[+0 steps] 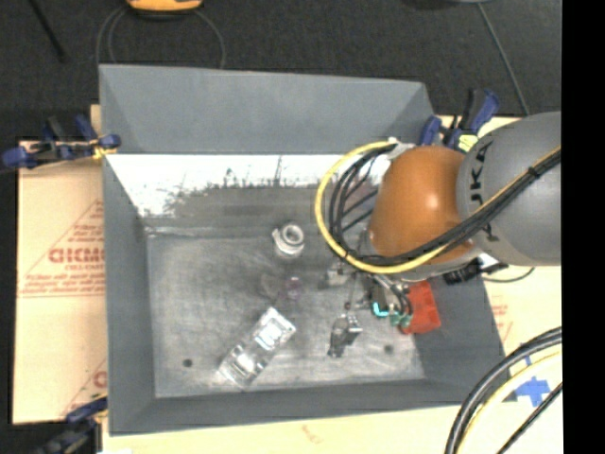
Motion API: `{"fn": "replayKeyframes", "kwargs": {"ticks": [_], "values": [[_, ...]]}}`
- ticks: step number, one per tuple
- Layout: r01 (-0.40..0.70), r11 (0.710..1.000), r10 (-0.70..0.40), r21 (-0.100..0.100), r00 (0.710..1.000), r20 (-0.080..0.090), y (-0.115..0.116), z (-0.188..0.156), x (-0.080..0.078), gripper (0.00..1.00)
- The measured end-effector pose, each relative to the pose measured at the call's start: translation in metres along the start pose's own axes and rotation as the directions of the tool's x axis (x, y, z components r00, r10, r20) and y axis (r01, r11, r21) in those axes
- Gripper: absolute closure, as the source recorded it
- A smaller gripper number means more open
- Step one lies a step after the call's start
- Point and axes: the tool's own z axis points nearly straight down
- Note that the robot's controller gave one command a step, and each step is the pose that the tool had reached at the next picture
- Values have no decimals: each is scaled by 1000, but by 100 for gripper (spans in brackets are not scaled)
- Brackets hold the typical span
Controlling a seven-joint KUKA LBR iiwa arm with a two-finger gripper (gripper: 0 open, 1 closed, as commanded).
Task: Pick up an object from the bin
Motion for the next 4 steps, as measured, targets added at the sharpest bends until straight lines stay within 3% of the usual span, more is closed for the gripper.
{"fn": "replayKeyframes", "kwargs": {"ticks": [1,2,3,4], "values": [[-107,994,107,-2,994,15,53,54,-38,0],[-105,994,105,-2,994,15,54,56,-38,100],[-81,997,81,-3,997,13,69,-2,-18,100],[-53,999,53,-4,998,16,78,-109,-10,100]]}}
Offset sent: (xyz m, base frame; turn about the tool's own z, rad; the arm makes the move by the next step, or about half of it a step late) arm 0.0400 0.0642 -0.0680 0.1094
